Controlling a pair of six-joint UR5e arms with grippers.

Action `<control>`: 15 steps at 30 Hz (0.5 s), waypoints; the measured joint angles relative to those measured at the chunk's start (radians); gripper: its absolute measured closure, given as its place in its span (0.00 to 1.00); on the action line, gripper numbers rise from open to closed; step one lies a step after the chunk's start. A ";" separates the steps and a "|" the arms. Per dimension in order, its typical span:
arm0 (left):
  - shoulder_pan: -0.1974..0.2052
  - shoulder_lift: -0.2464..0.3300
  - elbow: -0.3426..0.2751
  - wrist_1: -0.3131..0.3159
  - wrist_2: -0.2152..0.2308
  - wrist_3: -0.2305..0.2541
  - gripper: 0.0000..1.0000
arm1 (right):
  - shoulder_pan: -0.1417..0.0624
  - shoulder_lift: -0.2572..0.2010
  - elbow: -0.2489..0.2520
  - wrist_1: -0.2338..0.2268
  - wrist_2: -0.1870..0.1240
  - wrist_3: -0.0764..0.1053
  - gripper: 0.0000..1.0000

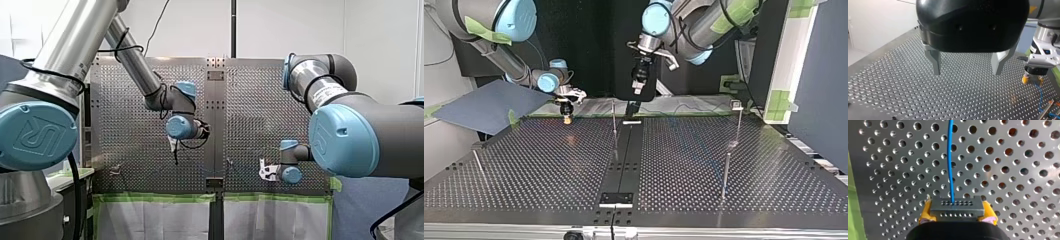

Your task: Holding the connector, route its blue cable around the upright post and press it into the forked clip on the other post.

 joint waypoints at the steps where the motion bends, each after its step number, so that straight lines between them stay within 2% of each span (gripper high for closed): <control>1: 0.000 0.007 -0.007 0.000 0.000 -0.003 0.00 | 0.000 0.000 0.000 -0.001 0.000 0.002 1.00; 5: 0.000 0.041 -0.041 0.001 0.001 -0.013 0.00 | 0.000 0.000 0.000 -0.001 -0.002 0.013 1.00; 15: -0.002 0.132 -0.132 0.041 0.001 -0.013 0.00 | 0.000 0.000 0.000 0.001 -0.003 0.016 1.00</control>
